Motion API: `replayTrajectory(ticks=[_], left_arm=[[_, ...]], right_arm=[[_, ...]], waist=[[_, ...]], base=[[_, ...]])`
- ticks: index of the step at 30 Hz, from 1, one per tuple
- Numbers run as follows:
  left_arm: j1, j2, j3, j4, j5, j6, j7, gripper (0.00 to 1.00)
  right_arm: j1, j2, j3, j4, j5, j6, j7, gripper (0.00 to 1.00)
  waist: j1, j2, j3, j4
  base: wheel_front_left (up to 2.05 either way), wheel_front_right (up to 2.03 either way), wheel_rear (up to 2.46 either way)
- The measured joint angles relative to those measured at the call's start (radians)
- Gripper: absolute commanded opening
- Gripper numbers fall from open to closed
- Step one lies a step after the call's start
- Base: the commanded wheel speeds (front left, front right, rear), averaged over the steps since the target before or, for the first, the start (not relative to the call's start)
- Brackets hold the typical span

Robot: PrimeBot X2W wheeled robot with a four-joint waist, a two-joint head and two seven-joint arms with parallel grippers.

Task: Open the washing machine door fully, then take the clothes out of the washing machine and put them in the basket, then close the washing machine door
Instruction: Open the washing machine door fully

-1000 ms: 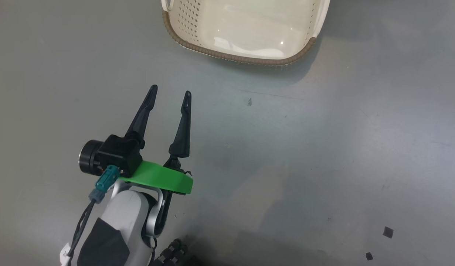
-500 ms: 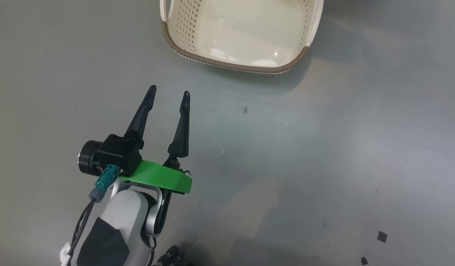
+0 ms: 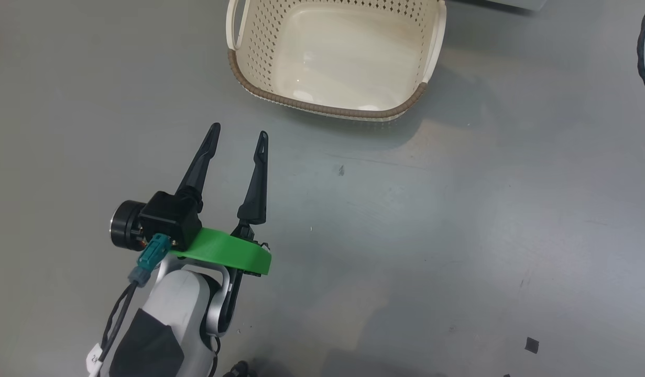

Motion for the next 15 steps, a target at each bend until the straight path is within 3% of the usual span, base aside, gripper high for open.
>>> replayTrajectory(ticks=[15], left_arm=[[0.011, 0.000, 0.009, 0.014, 0.011, 0.000, 0.000, 1.00]], right_arm=[[0.092, 0.016, 0.015, 0.037, 0.038, 0.019, 0.050, 0.00]], waist=[[0.0000, 0.0000, -0.069, -0.018]], base=[[0.00, 0.00, 0.00]])
